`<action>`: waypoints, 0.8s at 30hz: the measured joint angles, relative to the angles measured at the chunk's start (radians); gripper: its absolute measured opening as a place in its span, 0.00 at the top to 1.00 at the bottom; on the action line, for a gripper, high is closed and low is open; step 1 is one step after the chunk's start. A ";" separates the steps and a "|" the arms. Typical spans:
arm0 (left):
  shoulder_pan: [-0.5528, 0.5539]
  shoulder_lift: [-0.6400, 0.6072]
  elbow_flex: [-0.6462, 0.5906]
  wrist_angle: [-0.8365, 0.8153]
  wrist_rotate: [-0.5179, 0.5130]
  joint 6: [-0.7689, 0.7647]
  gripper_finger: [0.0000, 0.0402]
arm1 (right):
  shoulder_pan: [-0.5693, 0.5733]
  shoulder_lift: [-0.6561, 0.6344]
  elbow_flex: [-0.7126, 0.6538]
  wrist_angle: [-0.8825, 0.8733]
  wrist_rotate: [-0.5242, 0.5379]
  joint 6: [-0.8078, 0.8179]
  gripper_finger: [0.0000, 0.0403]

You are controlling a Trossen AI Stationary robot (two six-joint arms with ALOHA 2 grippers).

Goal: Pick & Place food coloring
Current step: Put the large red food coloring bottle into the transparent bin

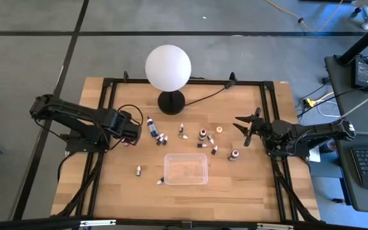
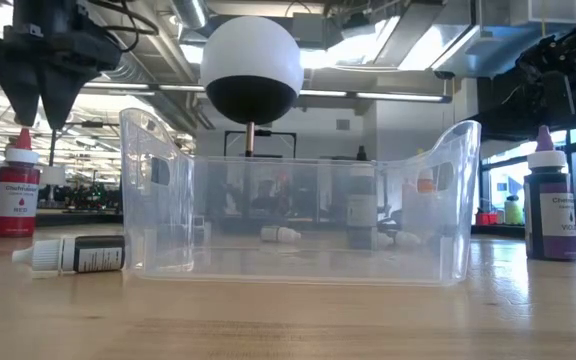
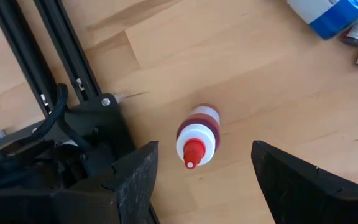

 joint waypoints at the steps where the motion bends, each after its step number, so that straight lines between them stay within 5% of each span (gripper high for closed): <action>1: 0.000 0.006 0.000 0.001 -0.001 -0.002 0.37 | 0.000 0.000 0.000 0.000 0.000 0.000 0.63; 24: 0.000 0.058 -0.161 0.159 0.080 -0.040 0.37 | 0.000 0.000 0.000 0.000 0.000 0.002 0.63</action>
